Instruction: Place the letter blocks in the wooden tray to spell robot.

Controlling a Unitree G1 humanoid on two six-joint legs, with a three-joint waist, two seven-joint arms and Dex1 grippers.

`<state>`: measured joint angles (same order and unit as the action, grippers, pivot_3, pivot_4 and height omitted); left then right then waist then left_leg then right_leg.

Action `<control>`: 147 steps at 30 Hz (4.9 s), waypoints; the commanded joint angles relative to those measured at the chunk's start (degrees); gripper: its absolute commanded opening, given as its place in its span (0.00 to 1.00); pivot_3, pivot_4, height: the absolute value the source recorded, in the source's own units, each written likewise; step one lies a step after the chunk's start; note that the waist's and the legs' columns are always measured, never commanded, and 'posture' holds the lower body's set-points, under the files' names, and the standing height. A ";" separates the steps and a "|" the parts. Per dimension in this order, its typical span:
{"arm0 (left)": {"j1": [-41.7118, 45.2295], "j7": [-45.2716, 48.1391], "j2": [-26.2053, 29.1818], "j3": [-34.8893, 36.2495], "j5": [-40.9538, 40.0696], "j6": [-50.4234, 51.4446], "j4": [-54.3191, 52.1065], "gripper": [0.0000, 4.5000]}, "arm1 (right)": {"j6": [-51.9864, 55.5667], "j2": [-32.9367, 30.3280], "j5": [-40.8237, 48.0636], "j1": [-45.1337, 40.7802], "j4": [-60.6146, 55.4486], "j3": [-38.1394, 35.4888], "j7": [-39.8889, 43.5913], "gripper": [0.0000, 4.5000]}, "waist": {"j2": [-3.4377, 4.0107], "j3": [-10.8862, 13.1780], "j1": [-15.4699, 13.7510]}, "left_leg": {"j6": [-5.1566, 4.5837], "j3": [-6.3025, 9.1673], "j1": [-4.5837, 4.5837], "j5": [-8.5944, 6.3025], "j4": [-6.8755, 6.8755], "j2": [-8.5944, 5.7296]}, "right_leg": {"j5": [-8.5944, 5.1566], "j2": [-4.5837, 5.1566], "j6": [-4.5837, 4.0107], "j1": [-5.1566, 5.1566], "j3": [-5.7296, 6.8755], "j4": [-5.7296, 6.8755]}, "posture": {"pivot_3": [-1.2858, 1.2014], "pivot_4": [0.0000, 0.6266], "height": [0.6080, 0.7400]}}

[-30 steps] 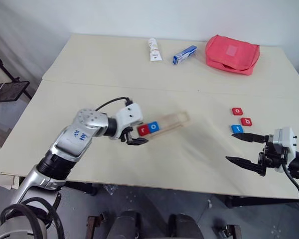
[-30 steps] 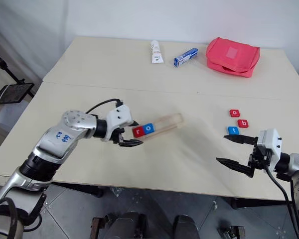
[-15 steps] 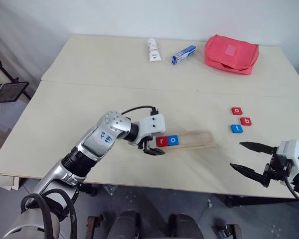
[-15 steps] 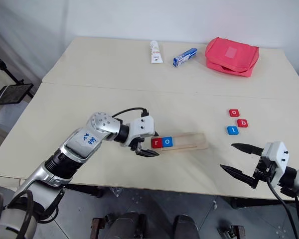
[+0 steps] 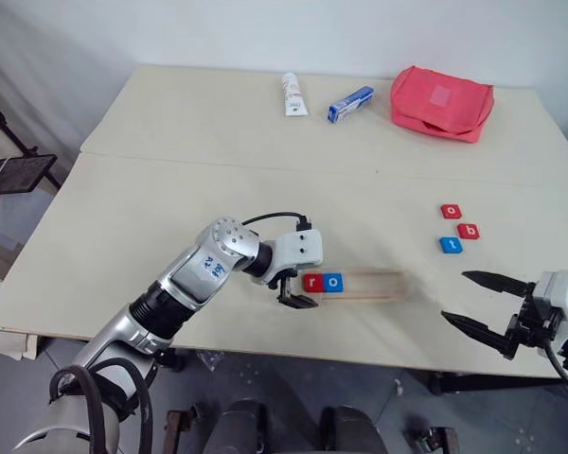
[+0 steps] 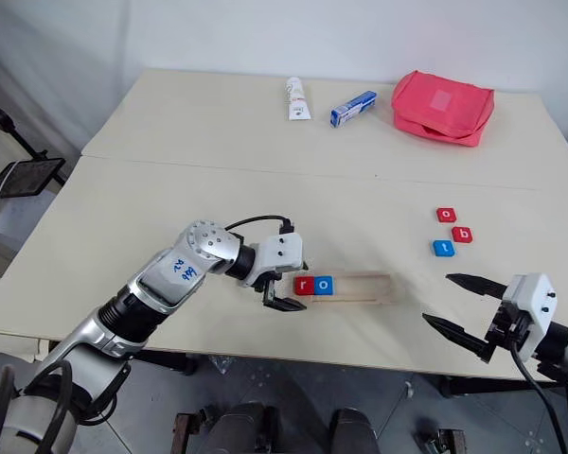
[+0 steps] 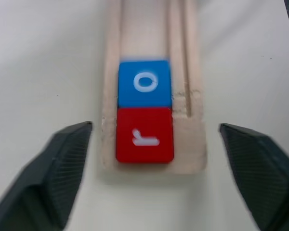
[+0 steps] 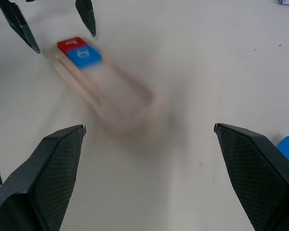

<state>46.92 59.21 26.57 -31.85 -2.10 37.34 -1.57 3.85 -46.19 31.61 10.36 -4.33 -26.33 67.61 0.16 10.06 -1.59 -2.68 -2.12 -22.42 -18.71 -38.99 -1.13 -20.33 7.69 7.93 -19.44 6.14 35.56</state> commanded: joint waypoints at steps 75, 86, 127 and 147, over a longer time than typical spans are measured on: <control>-23.49 21.12 -0.28 33.02 -20.37 -55.56 21.42 0.99 | 18.55 10.42 -1.11 0.66 -11.78 -8.16 -35.82 1.00 | 0.11 -0.06 0.27 | -0.07 -0.05 0.14 -0.05 -0.05 -0.04 | 0.00 0.08 0.00 -0.02 0.00 0.25 | 0.52 0.24 1.00; -23.62 20.48 -0.03 33.30 -20.12 -56.09 20.71 0.99 | 21.70 8.19 -0.78 -3.91 -8.75 -8.06 -37.17 1.00 | 0.11 -0.06 0.38 | -0.07 -0.06 0.14 -0.05 -0.05 -0.04 | 0.00 0.09 0.00 -0.02 -0.01 0.24 | 0.52 0.24 1.00; -31.13 14.76 1.30 32.58 -20.57 -55.09 10.50 0.99 | 19.24 1.88 -20.66 -56.62 57.30 15.39 -31.09 1.00 | 0.12 -0.06 1.86 | -0.07 -0.03 0.04 -0.05 0.01 -0.03 | 0.00 0.17 0.00 -0.10 0.18 0.22 | 0.52 0.24 1.00; -28.63 16.04 0.91 32.35 -21.10 -56.91 15.32 1.00 | 18.61 3.33 -19.15 -54.07 50.82 11.92 -33.63 0.33 | 0.13 -0.06 1.72 | -0.07 -0.01 0.03 -0.05 0.01 -0.02 | 0.00 0.17 0.00 -0.09 0.17 0.20 | 0.52 0.24 1.00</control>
<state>17.85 74.78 27.52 0.05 -22.25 -18.58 13.42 22.56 -42.19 11.07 -44.09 50.31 -12.21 34.72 0.28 10.00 0.13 -2.75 -2.13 -22.40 -18.76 -38.97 -1.17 -20.33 7.86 7.93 -19.53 6.32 35.77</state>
